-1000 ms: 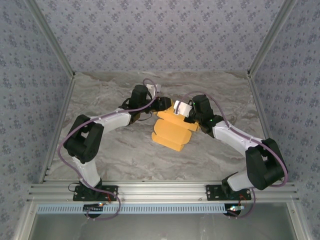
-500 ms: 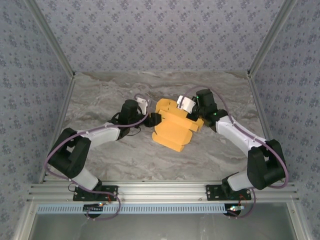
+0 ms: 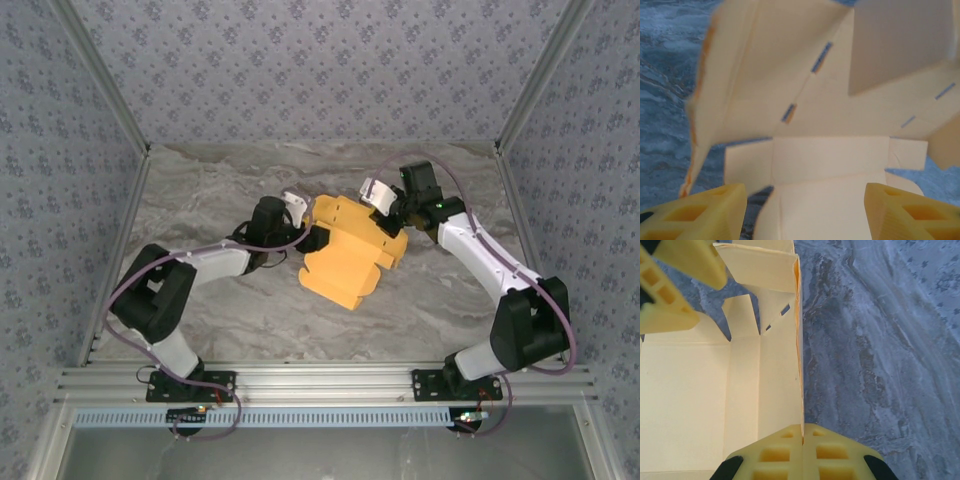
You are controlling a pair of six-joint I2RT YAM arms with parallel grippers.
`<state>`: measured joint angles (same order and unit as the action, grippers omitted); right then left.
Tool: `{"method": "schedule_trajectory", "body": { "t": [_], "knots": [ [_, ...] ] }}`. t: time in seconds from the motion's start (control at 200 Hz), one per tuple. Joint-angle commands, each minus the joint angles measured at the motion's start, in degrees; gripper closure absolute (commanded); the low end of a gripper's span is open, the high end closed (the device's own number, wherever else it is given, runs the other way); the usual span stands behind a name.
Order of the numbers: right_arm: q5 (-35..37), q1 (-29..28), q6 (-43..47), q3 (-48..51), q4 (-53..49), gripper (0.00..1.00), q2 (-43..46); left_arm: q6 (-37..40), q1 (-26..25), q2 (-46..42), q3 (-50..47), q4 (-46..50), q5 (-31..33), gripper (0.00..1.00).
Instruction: Fold the paper box
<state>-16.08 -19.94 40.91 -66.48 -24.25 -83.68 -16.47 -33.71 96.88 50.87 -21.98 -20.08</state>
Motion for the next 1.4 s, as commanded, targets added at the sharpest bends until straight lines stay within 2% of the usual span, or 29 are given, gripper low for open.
{"method": "schedule_trajectory", "body": {
  "t": [0.0, 0.24, 0.485, 0.59, 0.784, 1.039, 1.394],
  "knots": [
    [-2.13, 0.37, -1.49, -1.32, -2.11, 1.0, -0.44, 1.89, 1.11, 1.91, 2.84, 0.13, 1.03, 0.36],
    [-1.5, 0.48, -2.43, -1.35, -0.86, 1.0, -0.49, 1.58, 1.43, 5.8, 4.38, 0.0, 1.34, 0.35],
    [-1.15, 0.4, -3.19, -1.37, -0.09, 1.0, -0.37, -1.11, 1.02, 9.02, 5.2, -2.87, -2.28, 0.34],
    [-0.85, 0.41, -3.38, -1.29, 0.12, 1.0, -0.43, -2.48, 1.07, 9.27, 5.3, -4.57, -4.75, 0.37],
    [0.07, 0.35, -3.83, -1.16, 0.6, 1.0, -0.23, -5.1, 0.86, 8.47, 4.66, -7.93, -8.44, 0.48],
    [1.16, 0.34, -4.73, -0.63, 1.81, 1.0, 0.11, -5.38, -0.46, 7.15, 3.4, -9.0, -9.24, 0.53],
    [0.66, 0.32, -5.2, 0.17, 2.4, 1.0, 1.26, -5.44, -3.38, 11.44, 6.31, -9.05, -7.53, 0.5]
  ]
}}
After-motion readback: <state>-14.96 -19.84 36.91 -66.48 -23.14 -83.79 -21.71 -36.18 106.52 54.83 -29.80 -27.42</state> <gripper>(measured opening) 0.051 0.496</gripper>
